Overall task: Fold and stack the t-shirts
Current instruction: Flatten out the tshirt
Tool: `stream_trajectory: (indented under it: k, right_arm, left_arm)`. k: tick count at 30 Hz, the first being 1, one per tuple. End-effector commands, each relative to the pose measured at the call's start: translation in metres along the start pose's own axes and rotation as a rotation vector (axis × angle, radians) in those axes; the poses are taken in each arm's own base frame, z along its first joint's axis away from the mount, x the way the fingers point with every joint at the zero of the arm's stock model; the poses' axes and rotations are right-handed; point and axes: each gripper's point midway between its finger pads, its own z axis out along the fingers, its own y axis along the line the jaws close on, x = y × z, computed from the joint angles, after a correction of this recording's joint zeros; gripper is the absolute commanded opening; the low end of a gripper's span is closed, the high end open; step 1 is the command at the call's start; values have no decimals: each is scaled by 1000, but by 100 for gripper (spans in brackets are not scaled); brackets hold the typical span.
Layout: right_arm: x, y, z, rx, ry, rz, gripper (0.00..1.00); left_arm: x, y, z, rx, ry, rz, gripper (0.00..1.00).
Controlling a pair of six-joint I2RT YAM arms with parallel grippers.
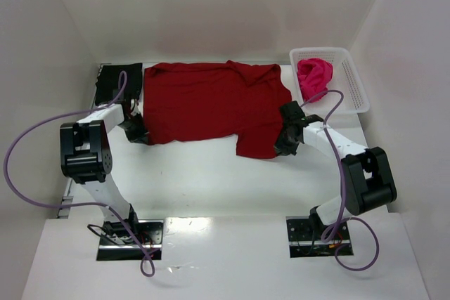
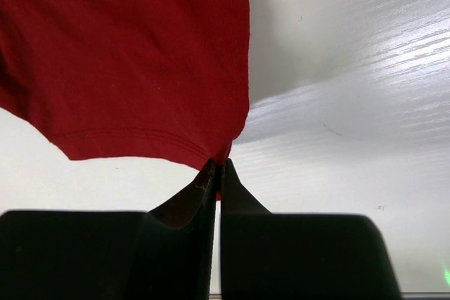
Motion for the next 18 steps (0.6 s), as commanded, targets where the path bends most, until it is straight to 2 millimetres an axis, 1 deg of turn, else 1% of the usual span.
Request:
stream_trajectory:
  k: [1, 2, 3, 5, 6, 7, 8, 9, 10, 11, 12, 13, 15, 16, 17, 18]
  right_arm:
    - [-8, 7, -10, -21, -38, -11, 1]
    - [-8, 7, -10, -21, -38, -11, 1]
    - [-11, 10, -12, -28, -46, -10, 1]
    - [-14, 13, -14, -35, -52, -19, 1]
    - [-18, 16, -18, -48, -67, -30, 1]
    - [-19, 17, -20, -55, -73, -30, 1]
    - [-24, 21, -29, -79, -98, -28, 1]
    - [-23, 22, -34, -91, -97, -28, 1]
    - [-25, 23, -38, -103, -110, -36, 1]
    - [-26, 24, -50, -119, -126, -35, 1]
    - [-30, 27, -58, -139, -147, -34, 1]
    - [-29, 25, -64, -143, -152, -42, 1]
    - [-33, 27, -80, -177, -189, -49, 1]
    - [-36, 32, -101, -229, -230, -47, 1]
    - [-38, 32, -111, -251, -257, -59, 1]
    - [-47, 37, -128, -281, -309, -62, 1]
  left_arm:
    - [0, 1, 3, 1, -2, -6, 4]
    - [-2, 0, 0, 4, -11, -4, 0]
    - [1, 1, 0, 1, -1, -6, 0]
    - [-5, -2, -11, 3, -38, -11, 0]
    - [-13, -4, -23, 0, -77, -5, 0]
    - [-13, -4, -31, -7, -83, -14, 0]
    - [-17, -5, -44, -8, -121, -9, 0]
    - [-19, -6, -47, -7, -123, -9, 0]
    - [-23, -7, -63, -10, -166, -4, 0]
    - [-23, -6, -73, -26, -183, -15, 0]
    - [-28, -8, -85, -25, -215, -12, 0]
    - [-29, -11, -103, -11, -260, -6, 0]
    - [-30, -13, -128, -15, -312, -12, 0]
    - [-36, -17, -153, -1, -382, -5, 0]
    - [-35, -17, -166, -4, -405, -5, 0]
    - [-36, -19, -191, 2, -475, -1, 0]
